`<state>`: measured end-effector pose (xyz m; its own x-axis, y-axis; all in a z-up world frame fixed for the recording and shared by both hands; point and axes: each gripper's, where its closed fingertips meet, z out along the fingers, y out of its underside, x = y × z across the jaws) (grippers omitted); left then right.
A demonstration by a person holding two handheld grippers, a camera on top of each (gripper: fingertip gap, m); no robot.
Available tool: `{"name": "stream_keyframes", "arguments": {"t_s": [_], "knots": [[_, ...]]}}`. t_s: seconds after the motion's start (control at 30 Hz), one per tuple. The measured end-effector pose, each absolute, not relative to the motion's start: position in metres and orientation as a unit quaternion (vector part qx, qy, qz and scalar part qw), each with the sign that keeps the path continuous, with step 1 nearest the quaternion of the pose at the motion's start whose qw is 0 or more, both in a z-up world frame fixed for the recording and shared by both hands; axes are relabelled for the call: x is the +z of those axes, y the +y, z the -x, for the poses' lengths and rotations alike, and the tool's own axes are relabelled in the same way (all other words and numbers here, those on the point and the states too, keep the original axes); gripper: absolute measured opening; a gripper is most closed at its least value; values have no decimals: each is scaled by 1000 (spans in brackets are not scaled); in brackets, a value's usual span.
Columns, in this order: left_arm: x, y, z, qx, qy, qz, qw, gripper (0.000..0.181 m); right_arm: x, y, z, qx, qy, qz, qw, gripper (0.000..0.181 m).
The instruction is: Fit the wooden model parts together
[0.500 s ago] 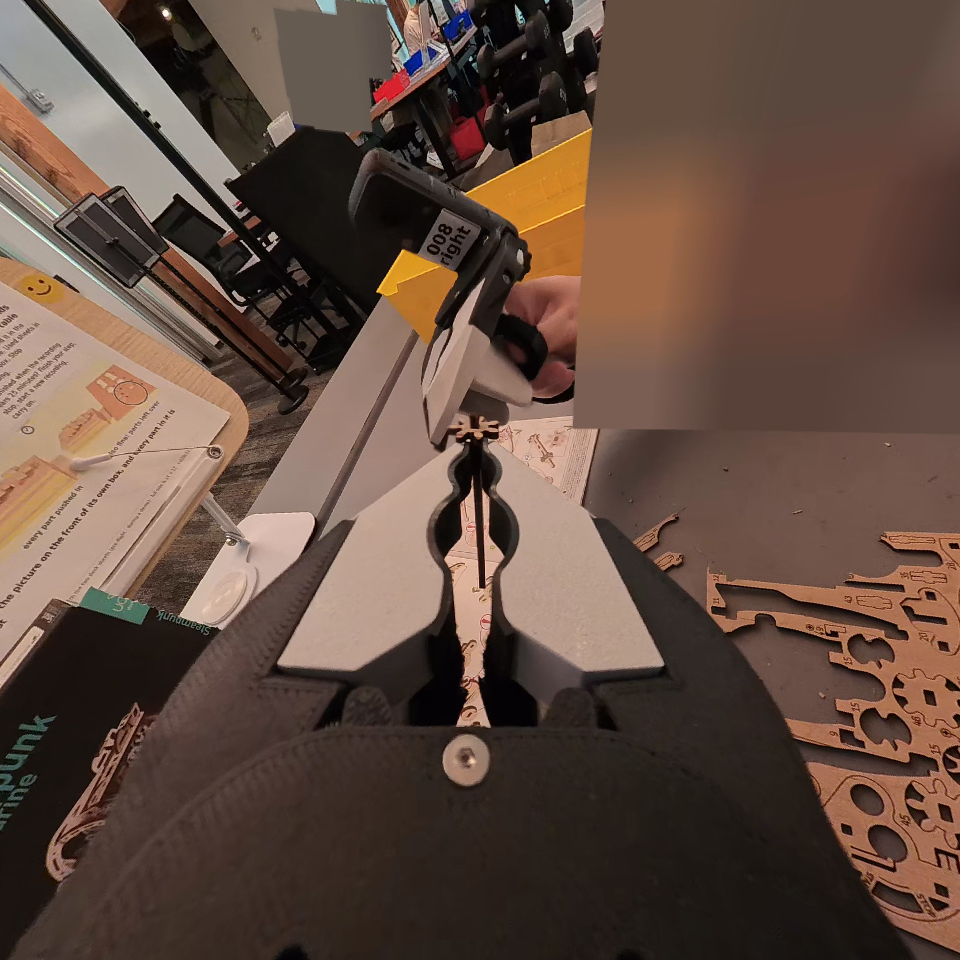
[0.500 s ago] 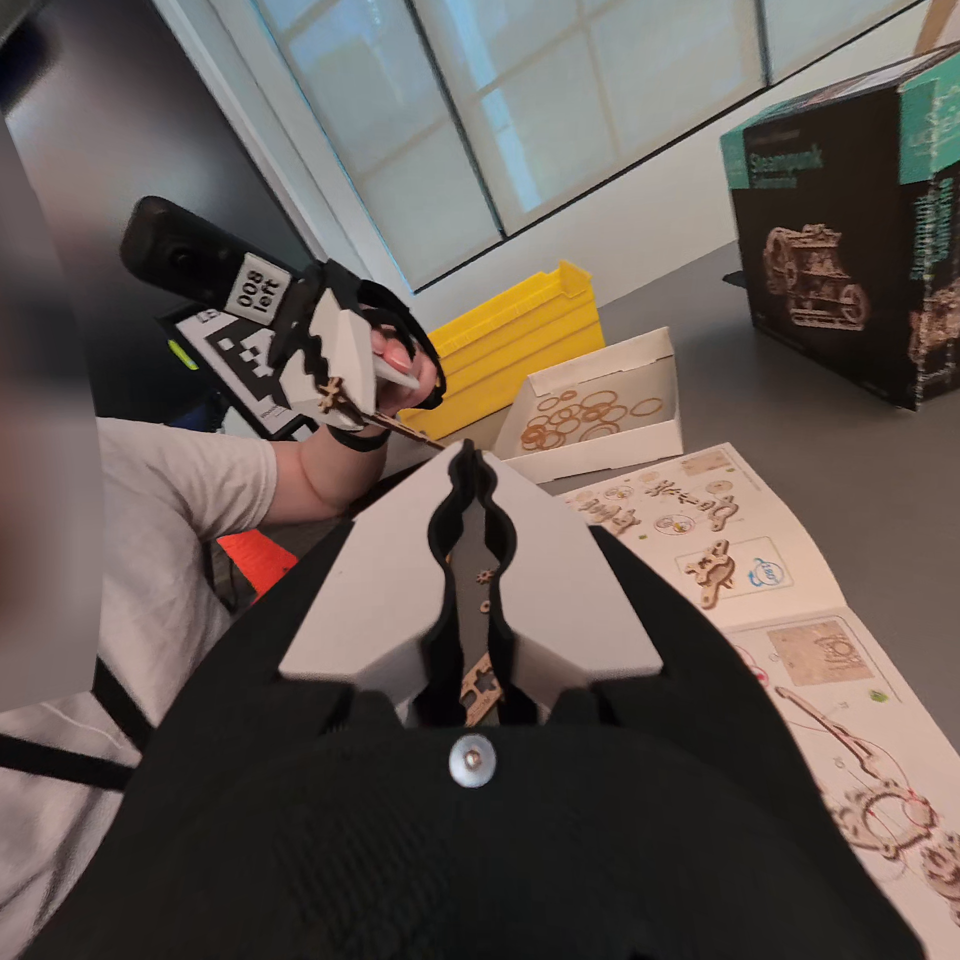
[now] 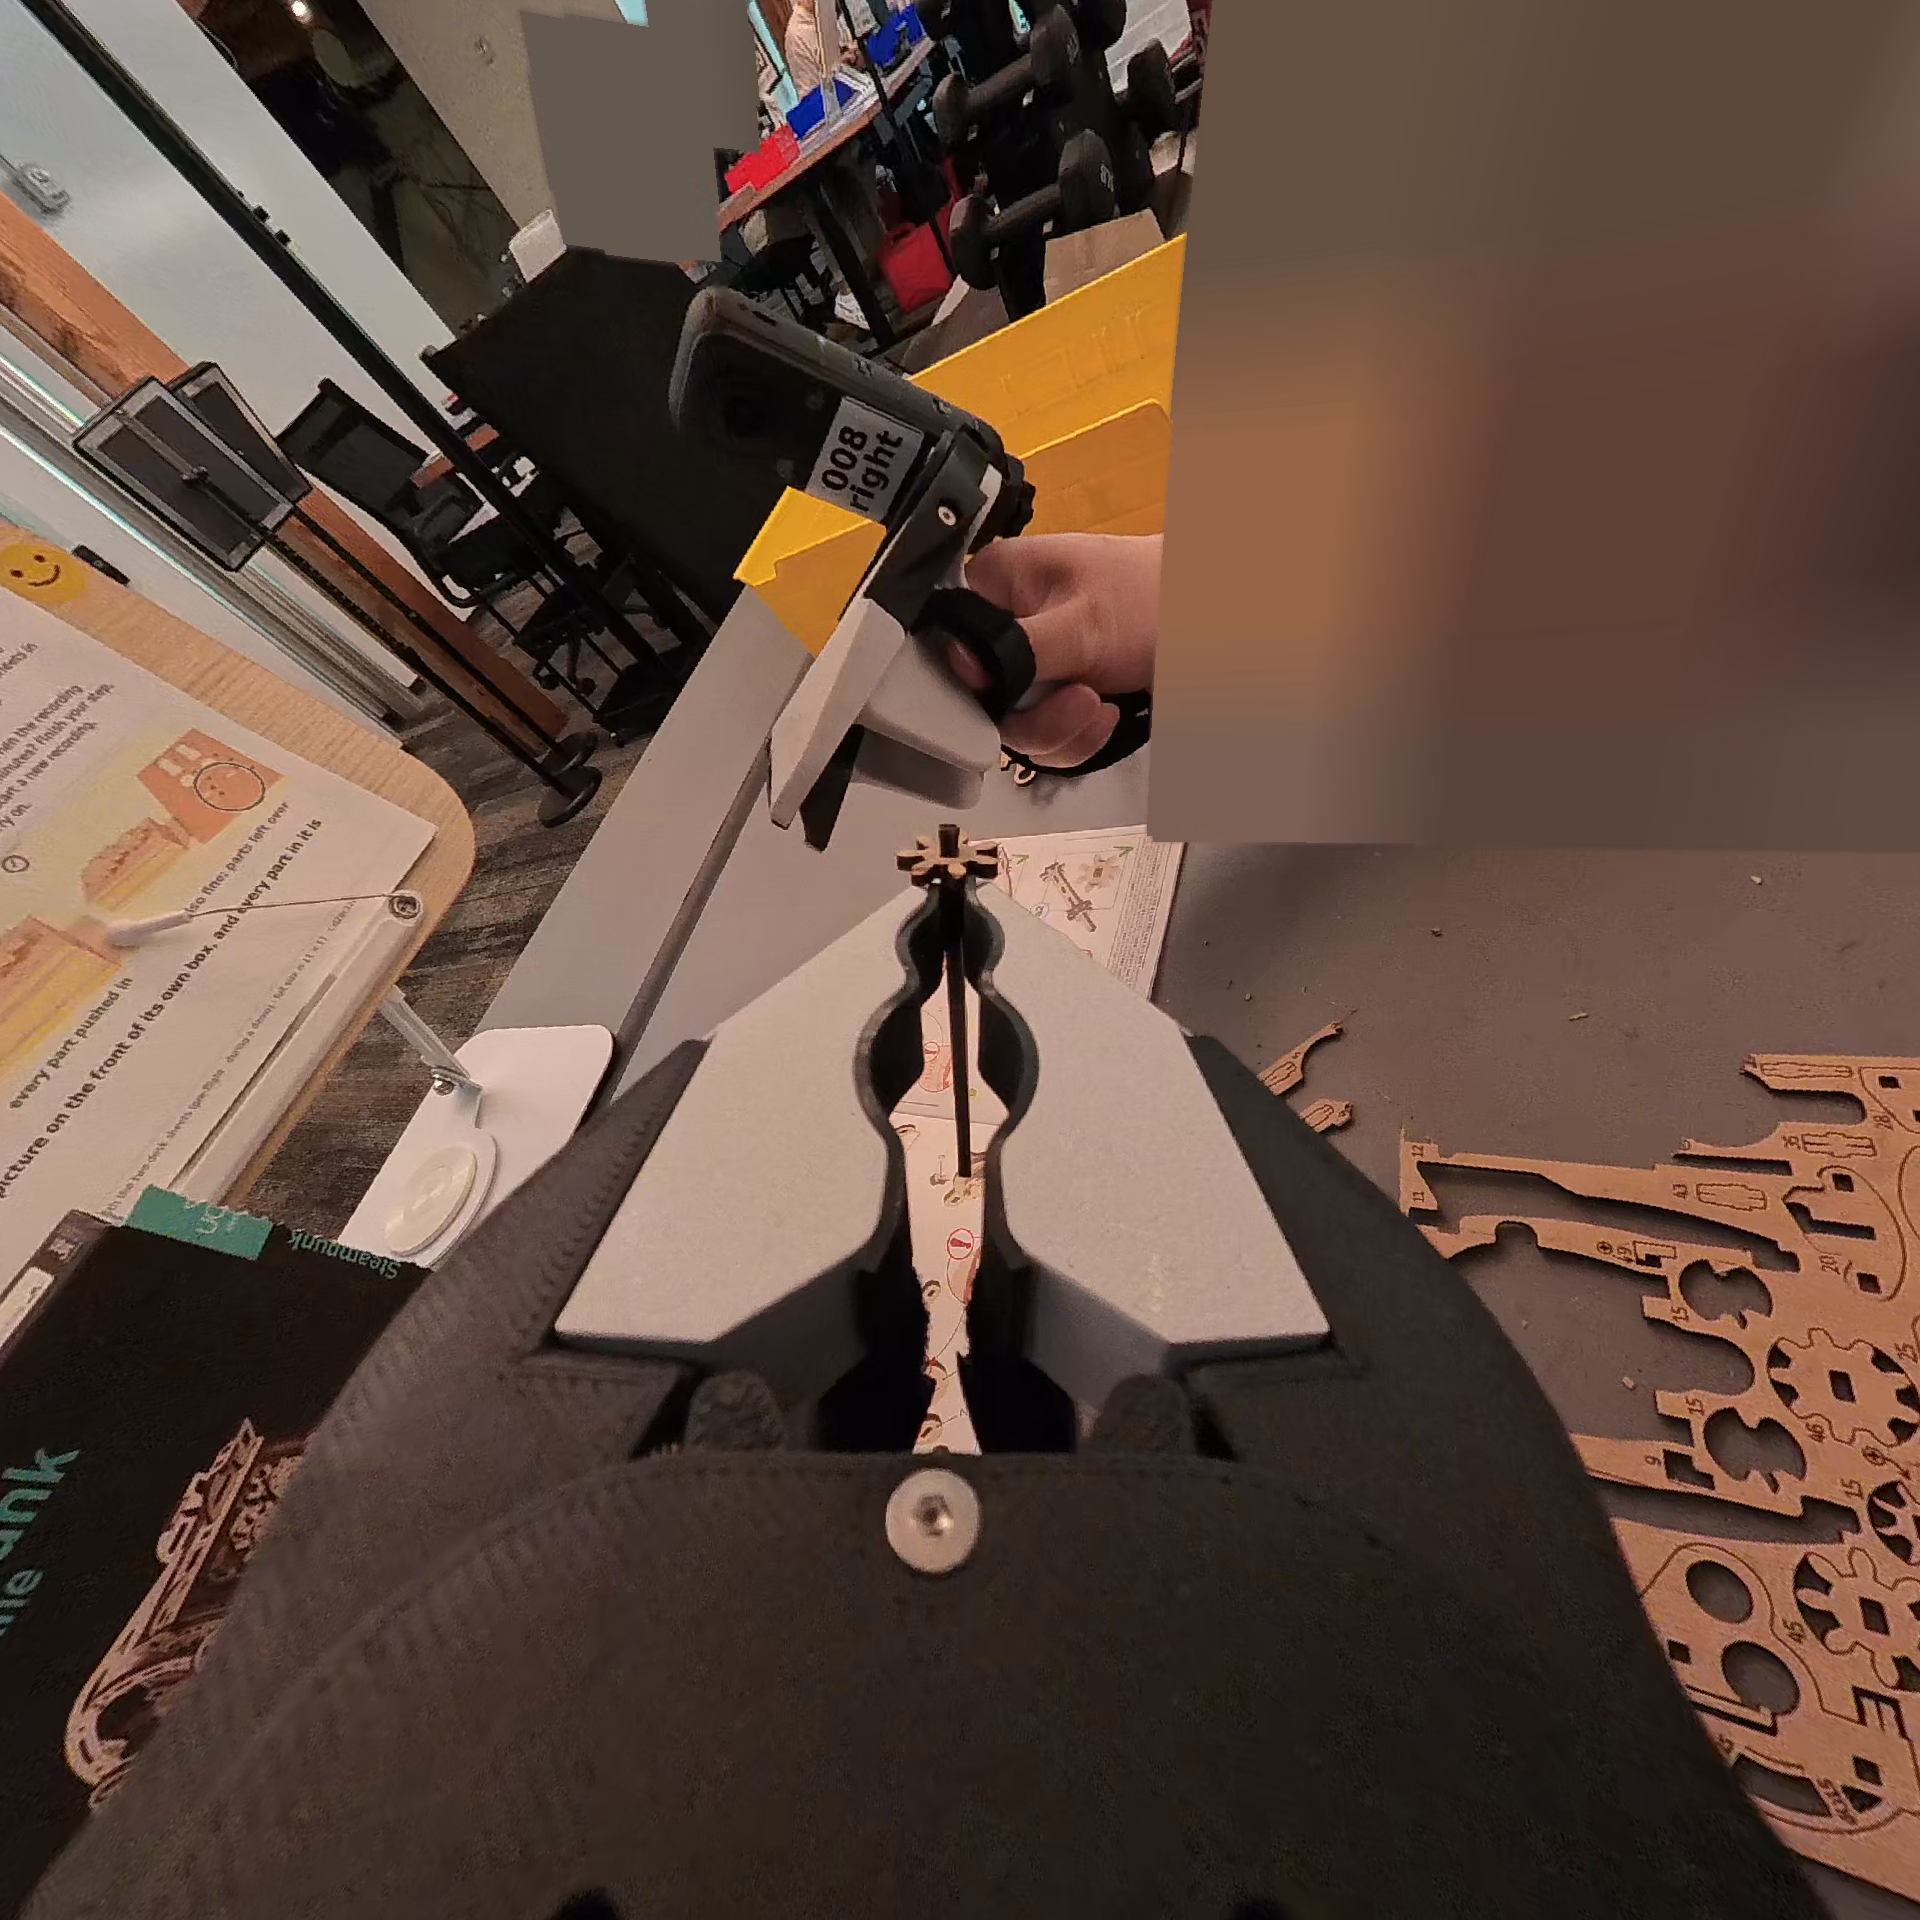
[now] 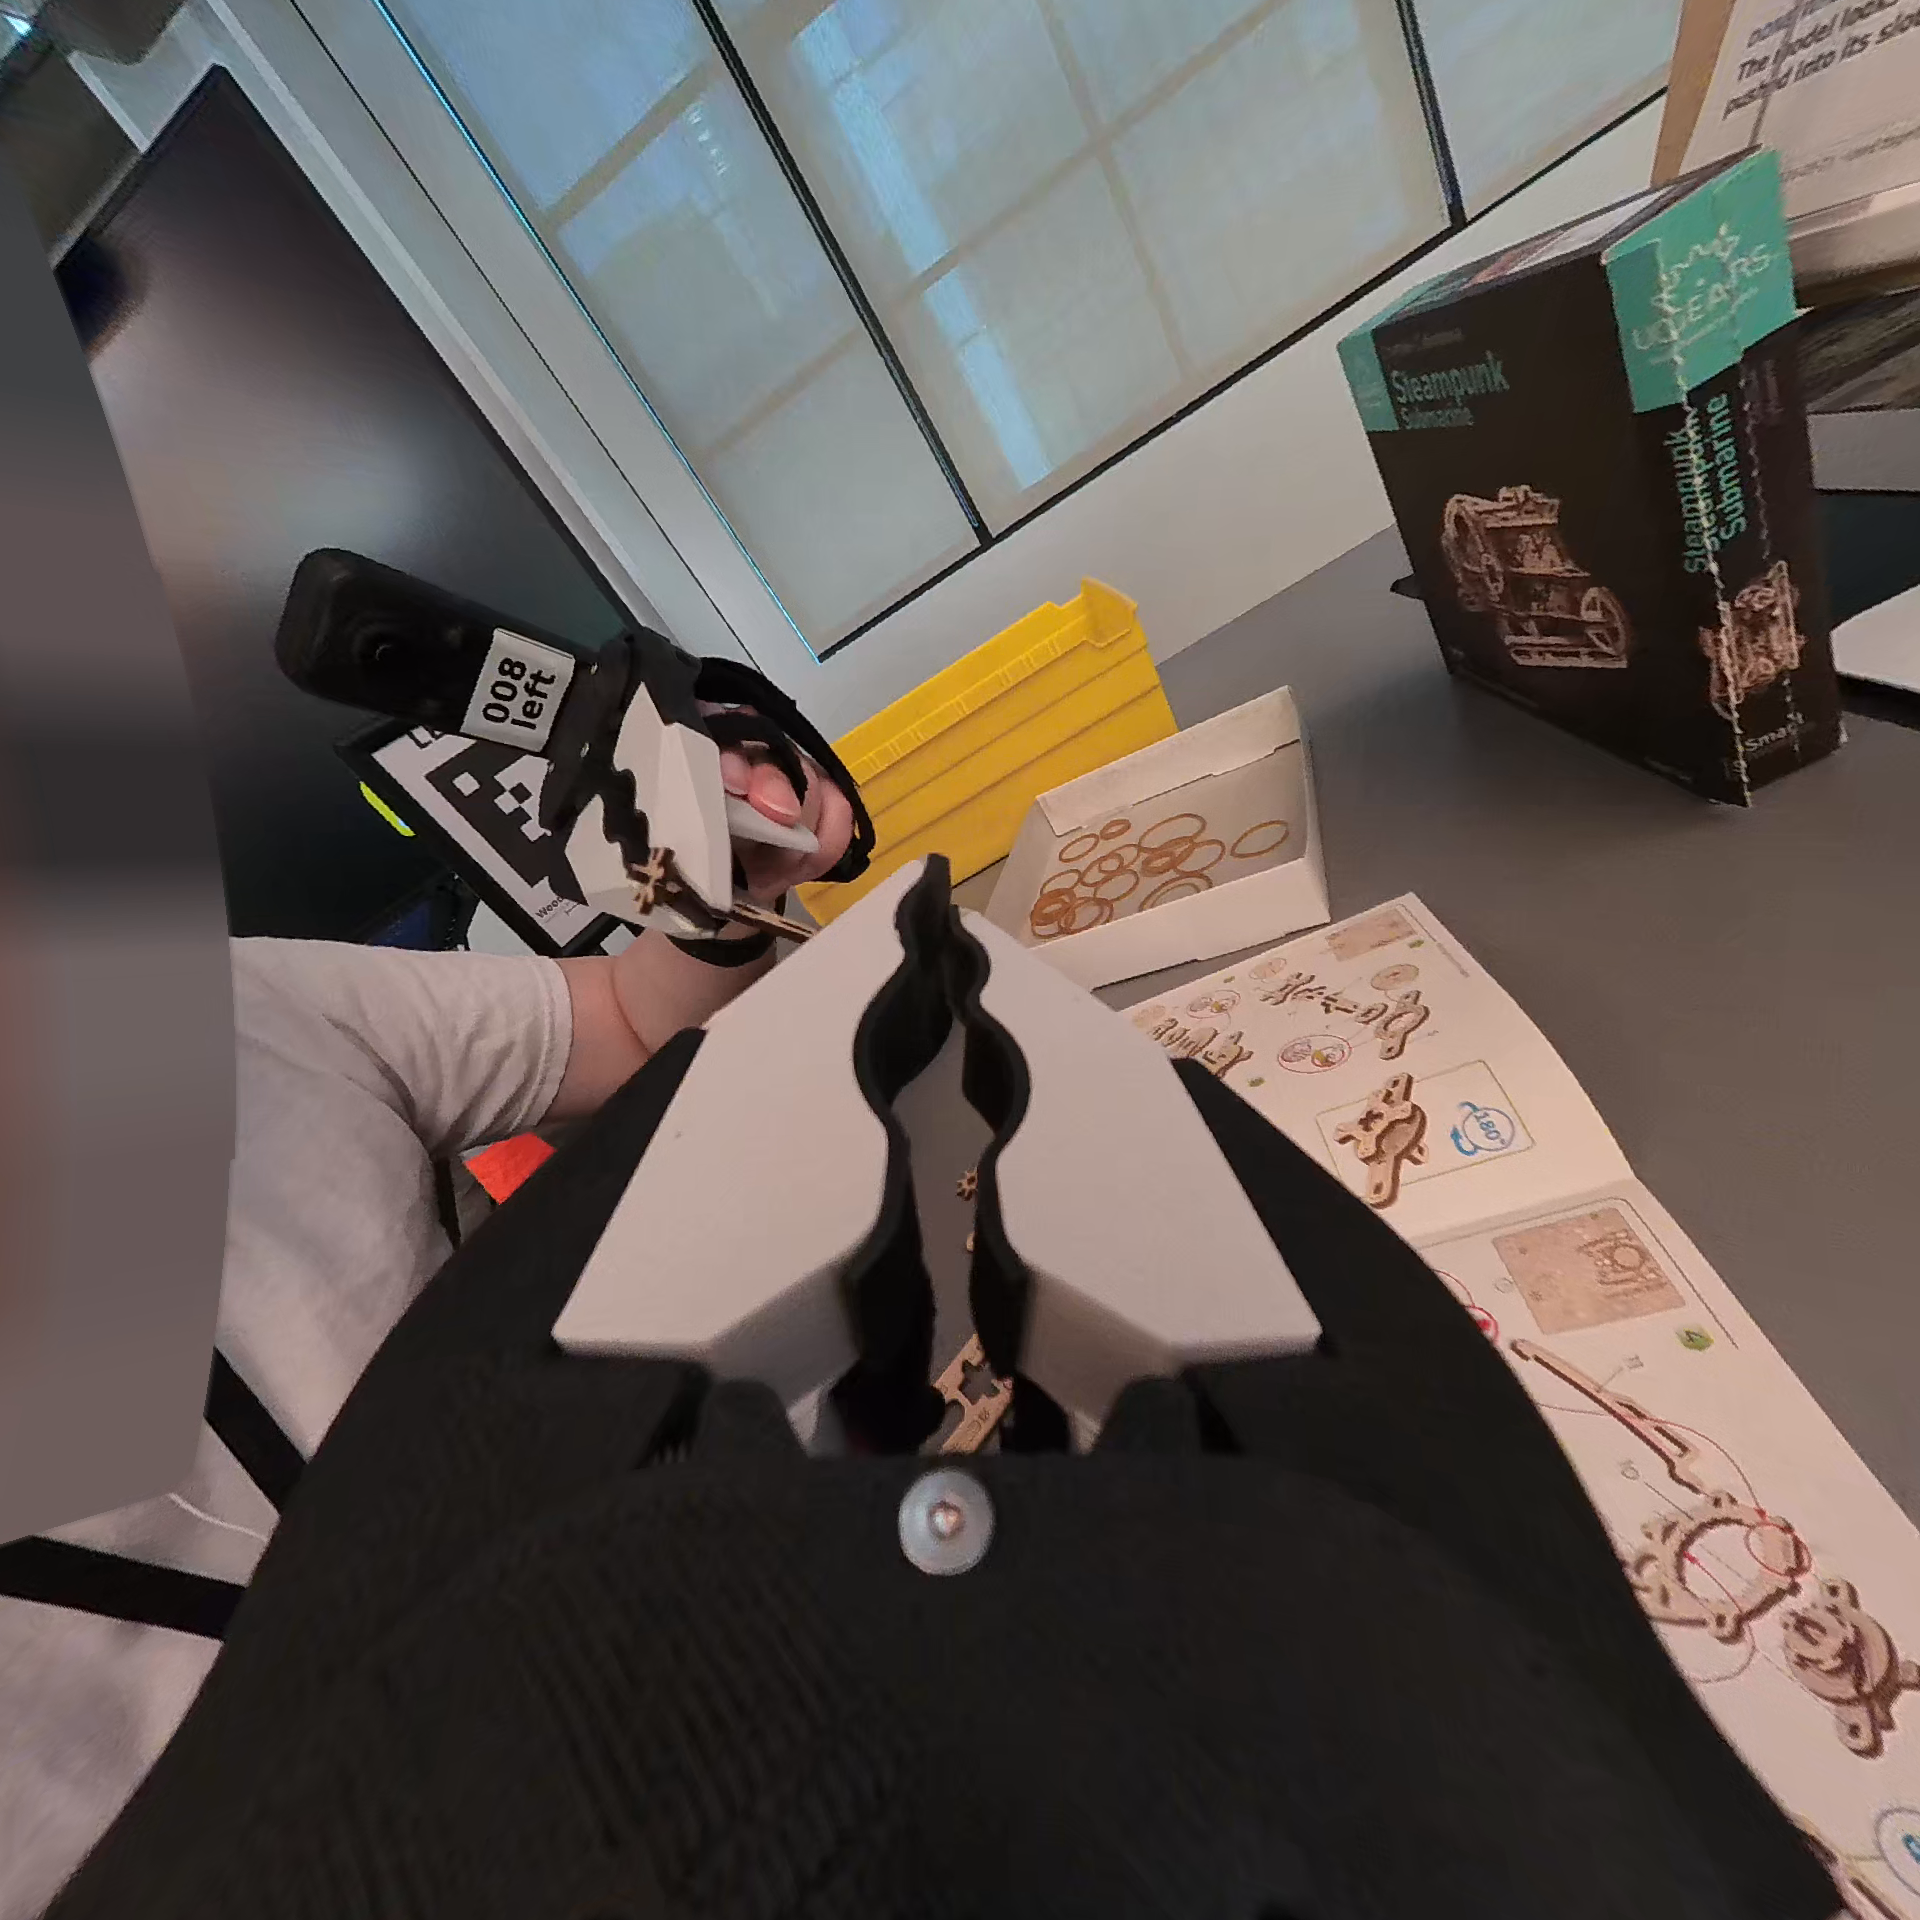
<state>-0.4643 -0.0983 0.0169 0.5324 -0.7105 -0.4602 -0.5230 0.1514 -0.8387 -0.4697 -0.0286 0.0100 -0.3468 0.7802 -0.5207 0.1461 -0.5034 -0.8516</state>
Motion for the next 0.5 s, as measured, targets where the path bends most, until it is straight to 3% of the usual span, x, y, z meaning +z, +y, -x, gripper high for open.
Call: {"name": "stream_keyframes", "arguments": {"t_s": [0.3,0.5], "knots": [[19,-98,467,-76,475,647,592,0,11,-49,466,683,-500,486,219,0],[28,-99,472,-71,470,644,599,0,-46,-74,457,524,-658,517,158,2]]}}
